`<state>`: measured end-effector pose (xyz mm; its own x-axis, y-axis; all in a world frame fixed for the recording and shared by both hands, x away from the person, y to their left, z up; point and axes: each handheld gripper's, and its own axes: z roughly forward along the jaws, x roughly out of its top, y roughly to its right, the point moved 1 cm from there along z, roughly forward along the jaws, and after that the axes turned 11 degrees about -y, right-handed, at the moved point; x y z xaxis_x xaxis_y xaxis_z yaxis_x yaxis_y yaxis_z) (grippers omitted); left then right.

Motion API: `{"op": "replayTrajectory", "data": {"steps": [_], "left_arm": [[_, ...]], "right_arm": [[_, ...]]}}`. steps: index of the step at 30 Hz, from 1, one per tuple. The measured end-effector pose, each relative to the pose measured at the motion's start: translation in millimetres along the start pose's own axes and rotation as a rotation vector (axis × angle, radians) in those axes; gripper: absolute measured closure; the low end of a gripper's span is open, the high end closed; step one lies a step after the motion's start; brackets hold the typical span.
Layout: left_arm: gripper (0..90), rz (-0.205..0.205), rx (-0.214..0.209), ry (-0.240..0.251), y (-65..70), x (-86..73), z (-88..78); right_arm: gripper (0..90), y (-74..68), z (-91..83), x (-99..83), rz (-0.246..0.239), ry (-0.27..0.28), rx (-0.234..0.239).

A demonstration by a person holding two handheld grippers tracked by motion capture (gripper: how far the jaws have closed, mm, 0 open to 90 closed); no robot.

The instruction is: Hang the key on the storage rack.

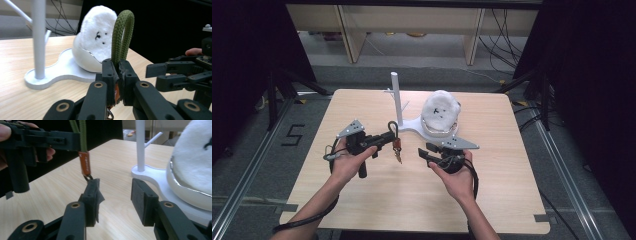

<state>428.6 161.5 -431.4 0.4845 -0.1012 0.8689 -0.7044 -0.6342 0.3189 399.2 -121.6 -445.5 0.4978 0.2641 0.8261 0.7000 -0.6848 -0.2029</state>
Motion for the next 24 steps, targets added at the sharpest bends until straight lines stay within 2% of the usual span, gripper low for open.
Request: {"op": "replayTrajectory", "data": {"steps": [2,3,5,7,11,12,24], "left_arm": [[83.9,-0.003,0.010,0.004,-2.3,0.9,-2.8],[83.9,-0.004,0.015,0.007,-3.7,1.7,-4.3],[83.9,0.001,0.028,0.009,-6.3,3.1,-6.9],[83.9,0.000,0.033,0.009,-6.9,3.4,-7.7],[83.9,0.001,0.050,0.015,-9.7,4.7,-9.7],[83.9,0.003,0.052,0.016,-10.3,4.9,-9.9],[83.9,0.010,0.089,0.019,-19.2,10.4,-12.9]], "right_arm": [[57.0,3.1,-2.8,-1.2,-0.005,0.005,-0.023],[55.9,4.1,-3.0,-1.7,-0.002,0.010,-0.019],[53.3,8.1,-8.2,-4.0,0.008,0.004,-0.051],[52.8,10.3,-8.5,-4.3,-0.008,0.012,-0.060],[51.3,14.5,-14.9,-6.9,0.018,0.006,-0.090],[51.0,18.2,-16.9,-7.5,-0.001,0.009,-0.098],[47.3,35.3,-34.5,-20.5,0.044,0.006,-0.156]]}}
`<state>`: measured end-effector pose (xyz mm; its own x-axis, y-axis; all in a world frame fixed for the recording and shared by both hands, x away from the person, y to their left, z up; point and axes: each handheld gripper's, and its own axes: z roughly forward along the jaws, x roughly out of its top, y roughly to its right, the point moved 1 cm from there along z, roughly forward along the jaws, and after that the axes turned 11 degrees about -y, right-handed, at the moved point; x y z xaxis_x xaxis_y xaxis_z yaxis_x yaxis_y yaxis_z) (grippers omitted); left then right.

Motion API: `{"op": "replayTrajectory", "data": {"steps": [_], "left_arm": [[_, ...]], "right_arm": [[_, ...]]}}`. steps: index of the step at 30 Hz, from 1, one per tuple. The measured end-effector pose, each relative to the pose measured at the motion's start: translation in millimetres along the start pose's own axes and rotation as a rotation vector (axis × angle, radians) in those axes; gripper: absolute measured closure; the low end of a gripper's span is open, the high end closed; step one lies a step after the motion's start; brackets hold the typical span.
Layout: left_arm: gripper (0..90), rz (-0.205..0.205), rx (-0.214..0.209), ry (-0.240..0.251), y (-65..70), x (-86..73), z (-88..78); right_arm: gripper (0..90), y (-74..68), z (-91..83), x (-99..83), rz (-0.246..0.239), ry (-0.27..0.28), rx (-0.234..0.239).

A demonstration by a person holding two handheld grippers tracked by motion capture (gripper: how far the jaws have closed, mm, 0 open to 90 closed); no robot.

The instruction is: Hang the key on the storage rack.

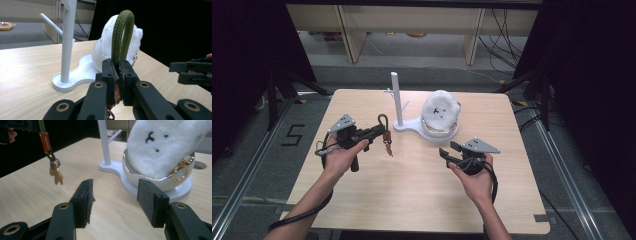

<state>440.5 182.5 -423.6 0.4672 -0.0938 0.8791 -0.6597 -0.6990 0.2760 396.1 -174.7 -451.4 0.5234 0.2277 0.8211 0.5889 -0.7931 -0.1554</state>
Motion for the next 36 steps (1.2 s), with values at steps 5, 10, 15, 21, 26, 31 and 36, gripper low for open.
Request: {"op": "replayTrajectory", "data": {"steps": [5,10,15,21,26,31,36], "left_arm": [[83.9,-0.006,0.009,0.012,-4.5,2.3,-0.2],[83.9,-0.006,0.027,0.016,-8.6,4.9,-1.2],[83.9,-0.010,0.054,0.014,-13.5,6.6,-0.6],[83.9,-0.017,0.084,0.013,-19.1,7.8,1.2],[83.9,-0.013,0.098,0.010,-22.5,9.7,3.4],[83.9,-0.016,0.108,0.014,-26.6,13.2,6.8],[83.9,-0.017,0.128,0.013,-30.0,17.2,9.9]], "right_arm": [[46.7,5.7,-5.2,-5.9,0.022,-0.002,-0.020],[46.2,11.5,-9.9,-11.9,0.054,0.007,-0.029],[46.0,19.6,-14.3,-18.0,0.045,0.013,-0.059],[45.9,19.5,-16.7,-28.1,0.085,0.007,-0.063],[45.8,23.0,-17.9,-34.2,0.070,0.011,-0.058],[45.7,24.8,-18.2,-39.8,0.074,0.022,-0.065],[45.5,24.9,-19.5,-42.8,0.095,0.026,-0.073]]}}
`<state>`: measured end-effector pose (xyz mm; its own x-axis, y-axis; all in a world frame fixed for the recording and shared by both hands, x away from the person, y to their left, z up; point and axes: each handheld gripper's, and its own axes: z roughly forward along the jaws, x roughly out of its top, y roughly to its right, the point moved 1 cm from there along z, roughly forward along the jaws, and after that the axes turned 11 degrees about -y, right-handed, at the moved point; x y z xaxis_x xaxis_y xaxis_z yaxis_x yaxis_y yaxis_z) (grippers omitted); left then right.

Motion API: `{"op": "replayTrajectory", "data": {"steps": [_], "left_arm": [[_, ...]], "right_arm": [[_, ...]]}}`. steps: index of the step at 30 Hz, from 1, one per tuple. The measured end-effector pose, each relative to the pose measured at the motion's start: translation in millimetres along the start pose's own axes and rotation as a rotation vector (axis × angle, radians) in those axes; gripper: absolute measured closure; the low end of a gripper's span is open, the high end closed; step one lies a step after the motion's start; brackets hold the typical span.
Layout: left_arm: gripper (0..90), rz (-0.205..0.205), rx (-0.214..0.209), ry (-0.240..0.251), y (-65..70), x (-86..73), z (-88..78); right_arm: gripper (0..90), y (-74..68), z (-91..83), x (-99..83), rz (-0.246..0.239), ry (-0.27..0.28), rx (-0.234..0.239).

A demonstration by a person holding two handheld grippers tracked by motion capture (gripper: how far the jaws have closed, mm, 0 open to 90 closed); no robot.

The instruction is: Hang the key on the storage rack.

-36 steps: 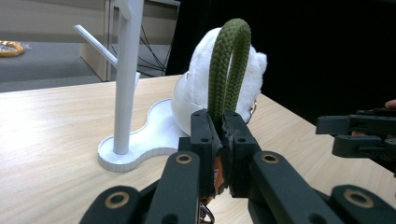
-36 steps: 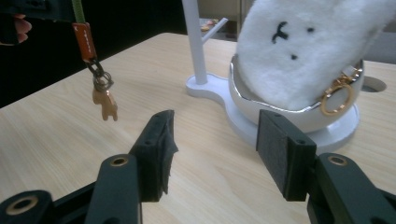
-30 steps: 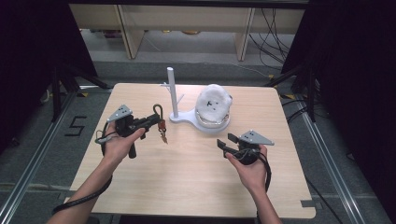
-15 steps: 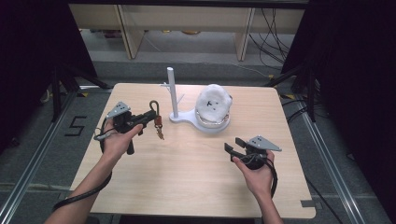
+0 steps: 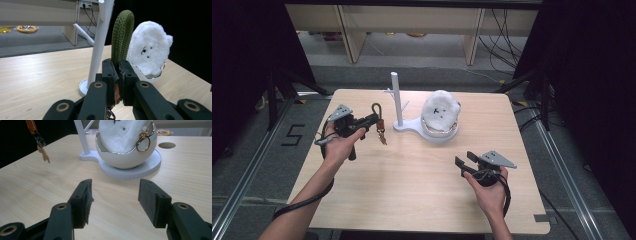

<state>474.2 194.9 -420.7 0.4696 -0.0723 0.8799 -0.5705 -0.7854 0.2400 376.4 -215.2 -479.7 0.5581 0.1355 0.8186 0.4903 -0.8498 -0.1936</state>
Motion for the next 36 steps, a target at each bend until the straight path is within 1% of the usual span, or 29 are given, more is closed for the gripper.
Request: {"op": "replayTrajectory", "data": {"steps": [1,2,5,6,7,8,12,13,14,16,17,18,20,21,25,26,30,31,33,34,36], "left_arm": [[83.9,0.000,0.003,0.001,-0.8,1.0,0.9],[83.9,-0.002,0.004,0.001,-1.5,1.9,2.0],[83.9,-0.004,0.006,-0.001,-2.5,4.3,4.0],[83.9,-0.002,0.006,-0.001,-3.1,5.9,5.4],[83.9,-0.003,0.004,-0.002,-3.4,7.2,6.4],[83.9,-0.004,0.004,-0.002,-3.8,8.2,7.5],[83.9,-0.007,0.000,-0.004,-6.8,13.3,13.4],[83.8,-0.007,-0.001,-0.006,-8.4,15.7,16.3],[83.8,-0.007,-0.001,-0.006,-8.4,15.7,16.3],[83.8,-0.008,0.000,-0.008,-9.5,18.0,18.6],[83.8,-0.009,-0.001,-0.006,-9.9,19.4,20.0],[83.8,-0.008,-0.001,-0.008,-10.2,20.7,20.8],[83.8,-0.008,0.002,-0.009,-10.5,23.3,22.3],[83.8,-0.004,0.000,-0.008,-10.8,26.6,24.0],[83.8,0.001,-0.001,-0.011,-11.5,31.9,26.7],[83.8,-0.002,-0.004,-0.009,-12.0,33.8,28.0],[83.8,-0.014,-0.011,-0.016,-15.2,38.2,32.3],[83.8,-0.017,-0.012,-0.019,-16.7,40.1,34.8],[83.8,-0.020,-0.011,-0.026,-17.5,41.5,37.2],[83.8,-0.020,-0.011,-0.026,-17.5,41.5,37.2],[83.8,-0.021,-0.013,-0.031,-17.9,42.3,39.7]], "right_arm": [[45.5,0.0,0.2,-0.3,0.004,0.005,-0.001],[45.5,-0.8,-1.8,-0.7,0.023,-0.011,-0.011],[45.4,-0.3,-2.2,-0.9,0.016,-0.007,-0.013],[45.4,2.2,-0.7,-0.8,-0.014,0.009,-0.014],[45.3,2.2,-1.6,-0.8,-0.012,0.005,-0.022],[45.3,2.1,-2.2,-0.8,-0.011,-0.003,-0.020],[45.2,2.0,-1.1,-1.3,-0.009,0.003,-0.015],[45.1,-1.2,-1.6,-2.0,0.036,-0.010,-0.004],[45.1,-0.8,-1.0,-2.0,0.034,-0.005,0.004],[45.1,-0.6,-1.0,-2.1,0.033,-0.004,0.002],[45.1,0.2,-0.5,-2.4,0.023,0.001,-0.003],[45.0,3.0,0.1,-2.1,-0.005,0.006,-0.009],[45.0,3.2,0.6,-2.3,-0.006,0.007,-0.004],[45.0,2.6,0.1,-2.7,0.006,-0.005,-0.006],[44.9,1.9,0.5,-3.0,0.012,-0.003,-0.005],[44.9,2.6,0.4,-3.0,0.007,-0.002,-0.008],[45.0,3.2,0.3,-3.3,0.013,0.001,0.000],[45.0,4.1,0.6,-3.3,0.007,0.005,-0.003],[45.0,4.2,0.7,-3.5,0.009,0.002,-0.008],[45.0,4.8,1.4,-3.8,0.002,0.005,-0.013],[44.9,4.8,1.9,-4.0,0.001,0.008,-0.007]]}}
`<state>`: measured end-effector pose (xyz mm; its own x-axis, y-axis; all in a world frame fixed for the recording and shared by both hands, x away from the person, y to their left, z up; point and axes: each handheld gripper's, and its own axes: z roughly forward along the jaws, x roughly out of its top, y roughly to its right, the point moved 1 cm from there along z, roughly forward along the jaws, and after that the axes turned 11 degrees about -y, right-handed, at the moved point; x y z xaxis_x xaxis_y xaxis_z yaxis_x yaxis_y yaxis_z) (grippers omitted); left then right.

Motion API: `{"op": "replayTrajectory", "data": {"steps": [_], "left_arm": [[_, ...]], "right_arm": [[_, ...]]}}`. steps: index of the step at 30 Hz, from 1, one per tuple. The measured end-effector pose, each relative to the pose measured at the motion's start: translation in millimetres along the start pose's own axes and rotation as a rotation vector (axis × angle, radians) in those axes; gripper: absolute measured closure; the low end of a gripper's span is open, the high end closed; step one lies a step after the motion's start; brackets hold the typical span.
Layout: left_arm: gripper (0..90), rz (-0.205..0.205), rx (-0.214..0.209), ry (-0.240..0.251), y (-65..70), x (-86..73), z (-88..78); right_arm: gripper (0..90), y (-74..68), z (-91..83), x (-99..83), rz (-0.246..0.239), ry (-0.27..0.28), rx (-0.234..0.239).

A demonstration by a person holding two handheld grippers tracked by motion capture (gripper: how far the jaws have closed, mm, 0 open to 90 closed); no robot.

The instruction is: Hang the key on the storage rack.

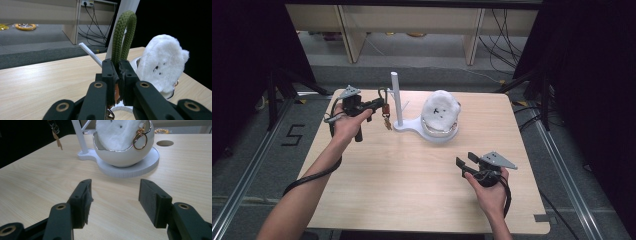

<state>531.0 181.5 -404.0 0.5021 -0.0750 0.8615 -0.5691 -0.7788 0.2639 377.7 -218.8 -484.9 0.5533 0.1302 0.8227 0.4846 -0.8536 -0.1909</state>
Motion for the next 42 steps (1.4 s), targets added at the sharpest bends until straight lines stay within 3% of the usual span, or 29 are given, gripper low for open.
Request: {"op": "replayTrajectory", "data": {"steps": [3,14,15,19,32,33,40,42], "left_arm": [[83.8,-0.010,-0.003,-0.004,-0.6,1.3,2.6],[83.8,-0.074,-0.024,-0.004,-7.2,2.0,8.8],[83.9,-0.074,-0.024,-0.004,-7.2,2.0,8.8],[83.9,-0.084,-0.022,-0.004,-8.3,2.9,10.4],[83.9,-0.099,-0.012,-0.009,-8.8,5.6,16.5],[84.0,-0.098,-0.013,-0.009,-8.9,5.6,17.0],[83.9,-0.100,-0.008,-0.012,-8.9,5.6,19.5],[83.9,-0.096,-0.005,-0.016,-8.1,4.7,20.4]], "right_arm": [[45.0,-3.9,-1.6,-0.6,0.043,-0.020,-0.003],[45.0,-2.0,-0.4,-0.9,0.018,-0.004,-0.009],[45.0,-0.1,0.9,-0.4,-0.010,0.009,-0.001],[45.0,-0.5,-1.8,-1.1,0.008,-0.019,-0.005],[45.0,-1.8,-0.5,-2.8,0.023,-0.015,0.007],[45.0,-0.4,0.4,-2.6,0.001,-0.008,0.008],[45.0,-2.6,-1.5,-3.5,0.042,-0.016,0.012],[44.9,0.7,-1.4,-3.4,0.002,-0.008,-0.003]]}}
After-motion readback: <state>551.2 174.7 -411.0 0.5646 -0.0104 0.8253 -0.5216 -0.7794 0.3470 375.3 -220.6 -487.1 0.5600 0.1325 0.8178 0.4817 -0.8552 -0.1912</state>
